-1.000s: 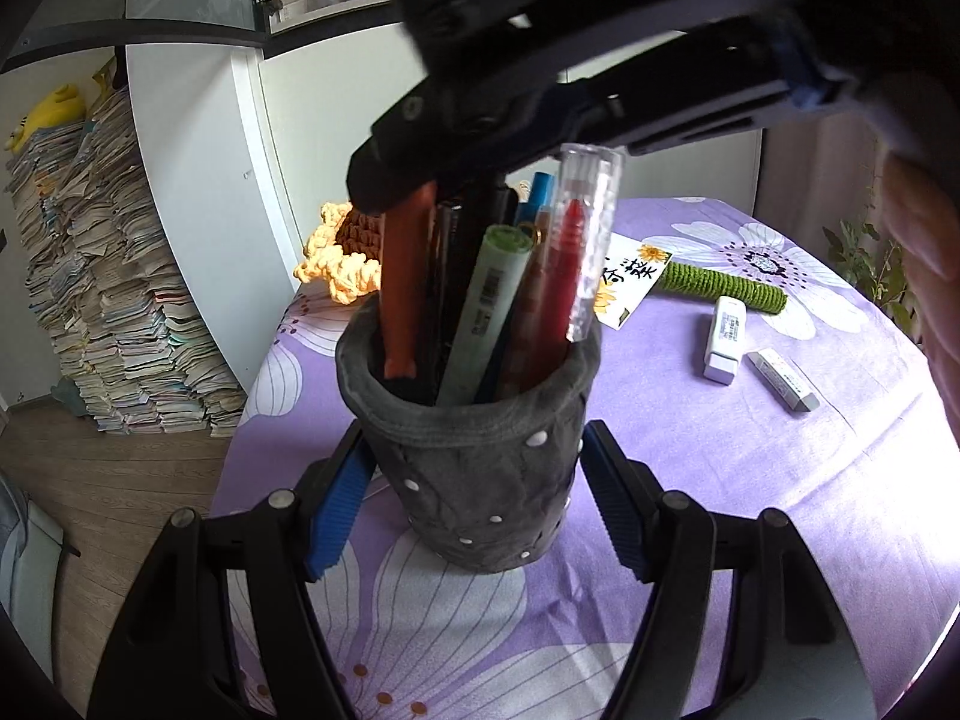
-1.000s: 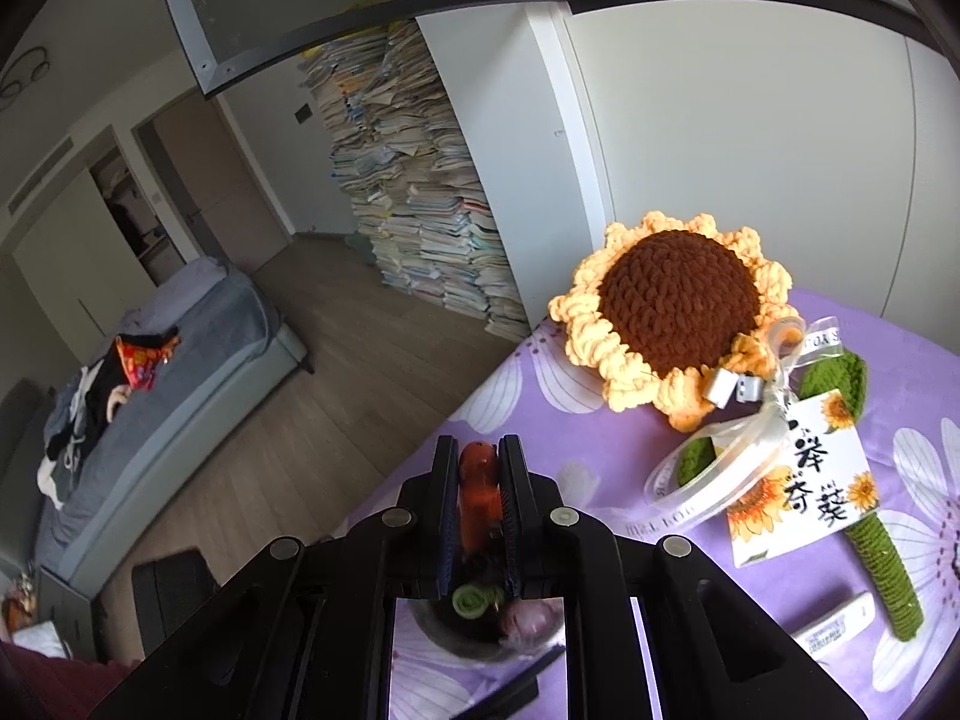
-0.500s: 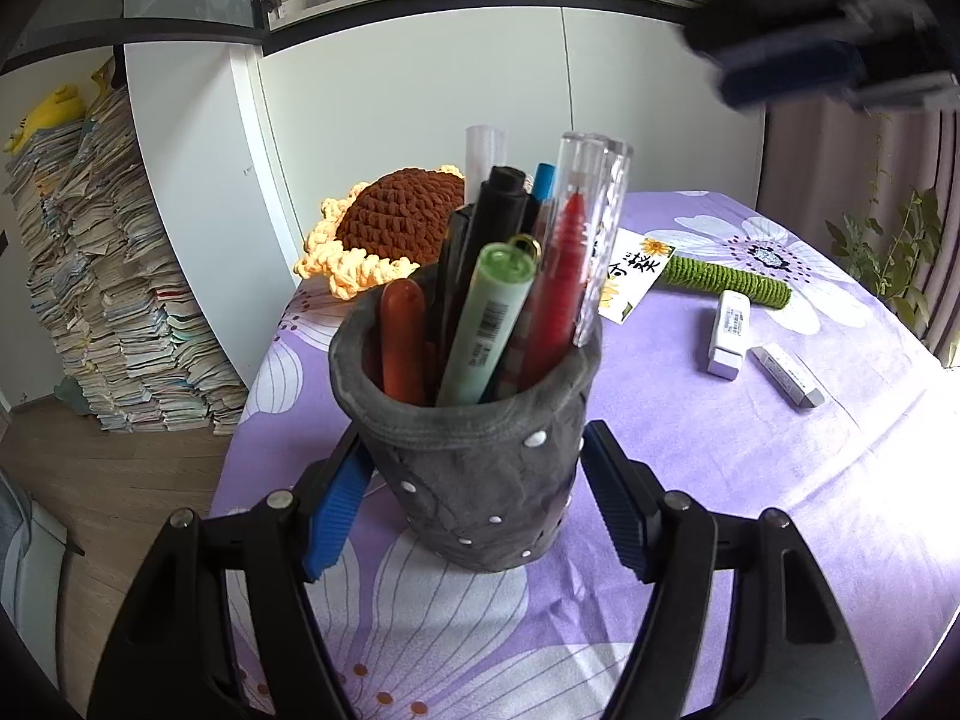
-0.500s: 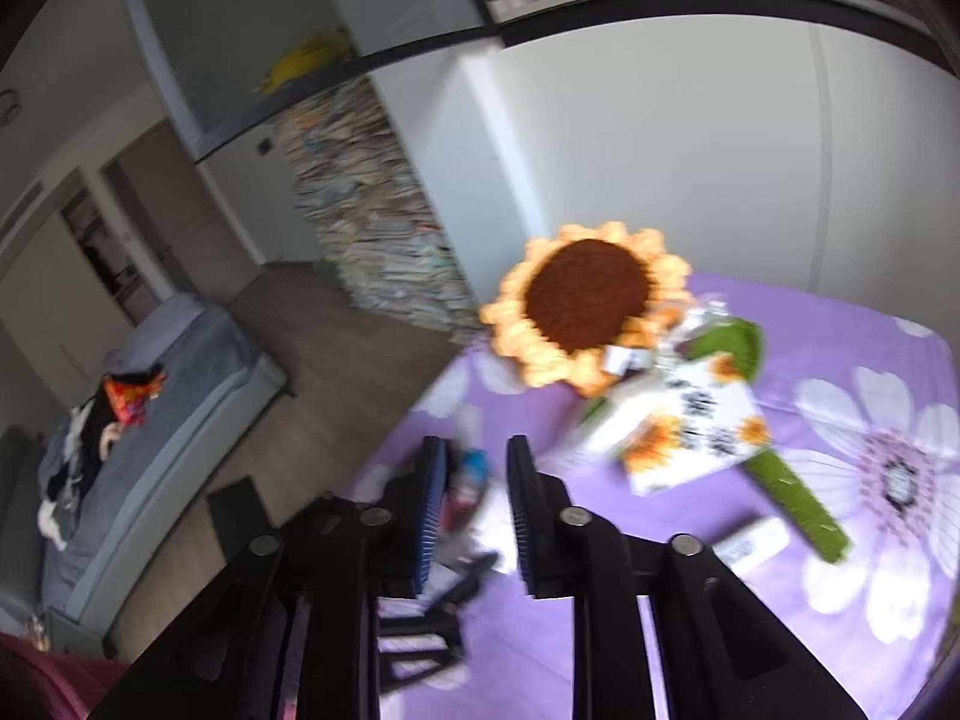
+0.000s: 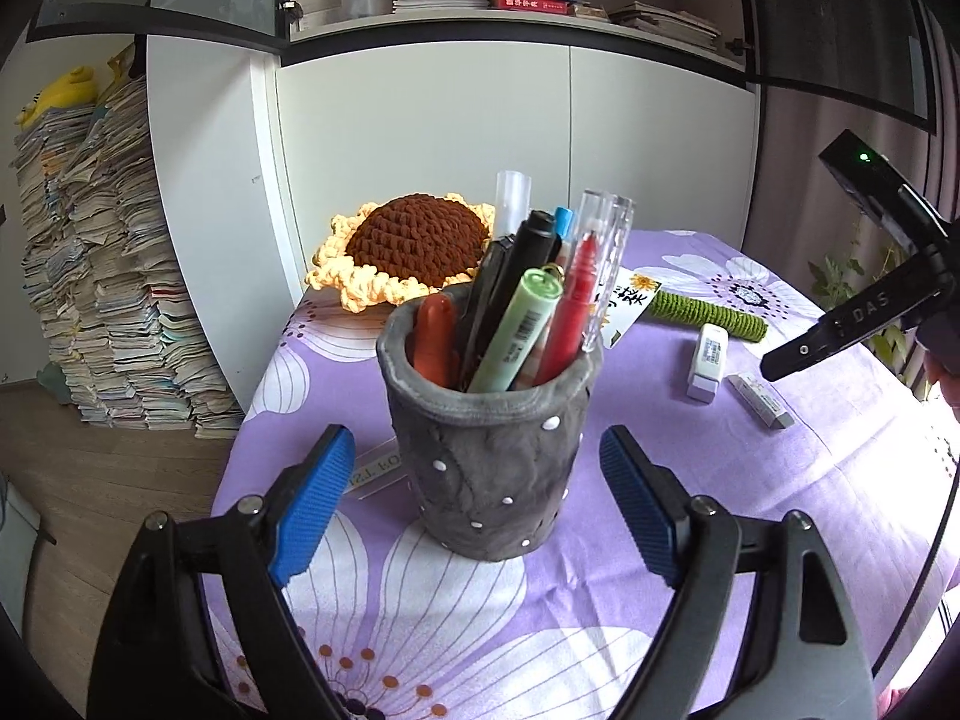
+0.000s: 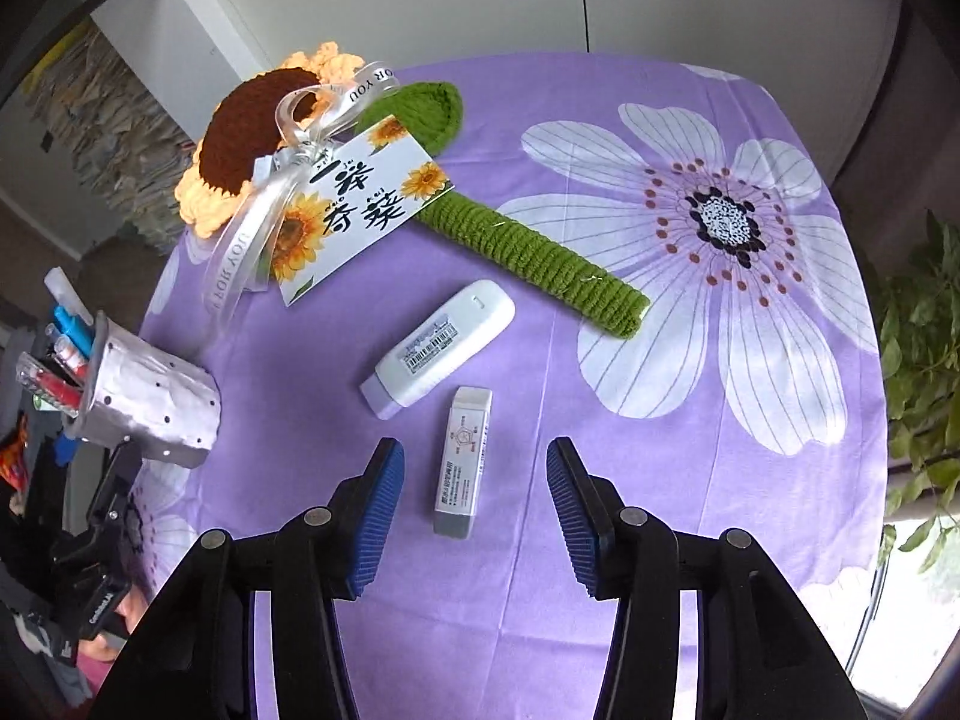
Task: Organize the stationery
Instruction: 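Move the right gripper back and grasp the white eraser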
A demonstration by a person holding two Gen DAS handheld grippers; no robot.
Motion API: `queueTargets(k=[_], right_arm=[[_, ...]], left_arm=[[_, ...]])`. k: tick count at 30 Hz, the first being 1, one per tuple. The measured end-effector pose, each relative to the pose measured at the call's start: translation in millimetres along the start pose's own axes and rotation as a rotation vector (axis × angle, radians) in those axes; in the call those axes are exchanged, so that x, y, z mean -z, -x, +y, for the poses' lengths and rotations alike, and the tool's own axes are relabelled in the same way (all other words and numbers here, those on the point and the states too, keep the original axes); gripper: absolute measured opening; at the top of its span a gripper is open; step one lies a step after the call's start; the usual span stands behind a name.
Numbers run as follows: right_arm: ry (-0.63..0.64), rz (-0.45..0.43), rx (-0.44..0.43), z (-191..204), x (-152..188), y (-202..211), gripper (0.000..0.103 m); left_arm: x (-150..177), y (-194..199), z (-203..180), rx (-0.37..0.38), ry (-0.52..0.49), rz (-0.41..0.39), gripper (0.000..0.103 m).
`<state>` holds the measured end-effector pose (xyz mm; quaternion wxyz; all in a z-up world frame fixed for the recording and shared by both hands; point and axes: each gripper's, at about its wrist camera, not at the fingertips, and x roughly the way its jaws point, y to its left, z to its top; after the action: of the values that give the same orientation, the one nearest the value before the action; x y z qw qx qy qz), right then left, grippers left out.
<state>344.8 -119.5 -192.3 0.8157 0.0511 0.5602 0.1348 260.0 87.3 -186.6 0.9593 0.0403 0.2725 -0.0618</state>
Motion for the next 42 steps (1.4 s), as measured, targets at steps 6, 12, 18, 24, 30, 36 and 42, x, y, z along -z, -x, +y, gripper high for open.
queueTargets(k=[6,12,18,24,30,36,42], right_arm=[[0.013,0.000,0.030,0,1,-6,0.050],[-0.008,0.016,0.029,-8,8,-10,0.050],[-0.012,0.028,0.018,-10,6,-13,0.050],[0.004,0.035,0.015,2,-5,-17,0.050],[0.013,0.071,0.055,17,-14,-30,0.050],[0.046,0.078,0.094,26,-16,-32,0.018],[0.039,0.010,0.022,34,-10,-4,0.017]], left_arm=[[0,7,-2,-0.001,-0.051,-0.049,0.071],[-2,8,6,0.014,-0.041,-0.074,0.069],[-3,7,6,0.044,-0.024,-0.078,0.062],[-2,8,1,0.035,-0.042,-0.078,0.062],[-2,9,-2,0.025,-0.063,-0.078,0.062],[-2,8,0,0.027,-0.058,-0.076,0.062],[-2,8,0,0.027,-0.058,-0.076,0.062]])
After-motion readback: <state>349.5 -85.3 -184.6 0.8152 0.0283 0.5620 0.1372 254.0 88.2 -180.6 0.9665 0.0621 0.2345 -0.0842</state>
